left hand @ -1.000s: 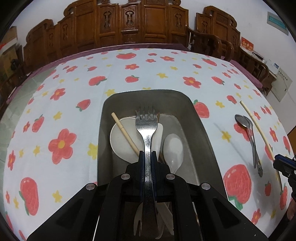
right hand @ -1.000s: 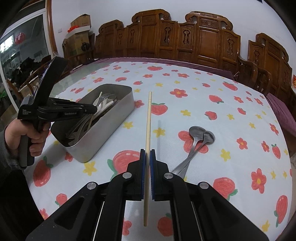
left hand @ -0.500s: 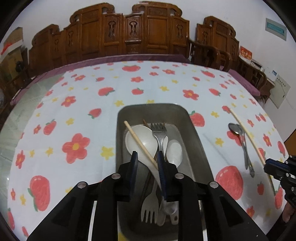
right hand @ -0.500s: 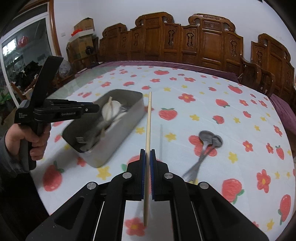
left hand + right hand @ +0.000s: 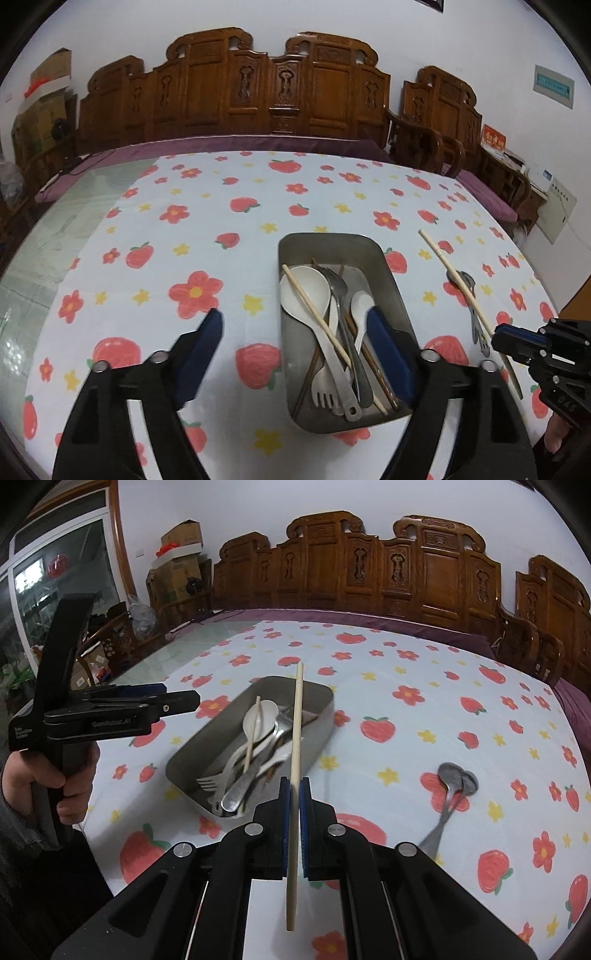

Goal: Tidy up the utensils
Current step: 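Carry the chopstick over the tray with the right tool and lower it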

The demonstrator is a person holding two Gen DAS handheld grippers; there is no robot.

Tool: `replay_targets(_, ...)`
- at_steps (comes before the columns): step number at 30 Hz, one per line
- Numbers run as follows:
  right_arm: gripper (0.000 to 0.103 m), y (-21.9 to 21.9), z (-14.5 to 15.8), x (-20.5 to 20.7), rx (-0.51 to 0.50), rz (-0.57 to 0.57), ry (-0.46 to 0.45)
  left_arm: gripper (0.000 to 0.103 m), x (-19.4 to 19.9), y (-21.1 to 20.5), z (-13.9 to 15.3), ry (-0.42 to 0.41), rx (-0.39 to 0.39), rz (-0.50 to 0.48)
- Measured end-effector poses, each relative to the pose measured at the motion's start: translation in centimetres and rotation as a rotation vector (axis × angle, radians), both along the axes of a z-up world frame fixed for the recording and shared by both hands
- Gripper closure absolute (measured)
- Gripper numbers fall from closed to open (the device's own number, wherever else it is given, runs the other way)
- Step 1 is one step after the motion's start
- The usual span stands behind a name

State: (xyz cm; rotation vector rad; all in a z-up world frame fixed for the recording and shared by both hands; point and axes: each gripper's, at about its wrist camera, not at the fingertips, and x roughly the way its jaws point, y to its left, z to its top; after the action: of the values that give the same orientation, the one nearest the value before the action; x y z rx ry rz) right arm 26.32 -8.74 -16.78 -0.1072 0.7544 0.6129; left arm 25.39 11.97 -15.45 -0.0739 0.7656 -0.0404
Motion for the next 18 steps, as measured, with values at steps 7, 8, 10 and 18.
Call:
replay_targets(7, 0.097, 2.7, 0.0, 1.1, 0.012, 0.008, 0.033, 0.013, -0.3, 1.3, 0.6, -0.028, 0.026, 0.017)
replay_targets(8, 0.097, 3.2, -0.1, 1.5, 0.019, 0.006, 0.042, 0.013, -0.4, 1.5, 0.7, -0.030, 0.028, 0.018)
replay_targets(10, 0.097, 4.0, -0.3, 2.3, 0.033, 0.004, 0.063, 0.013, -0.4, 2.0, 0.8, -0.035, 0.037, 0.021)
replay_targets(18, 0.097, 7.1, -1.8, 4.7, 0.043, -0.015, 0.126, 0.013, -0.5, 3.9, 1.3, -0.042, 0.028, 0.036)
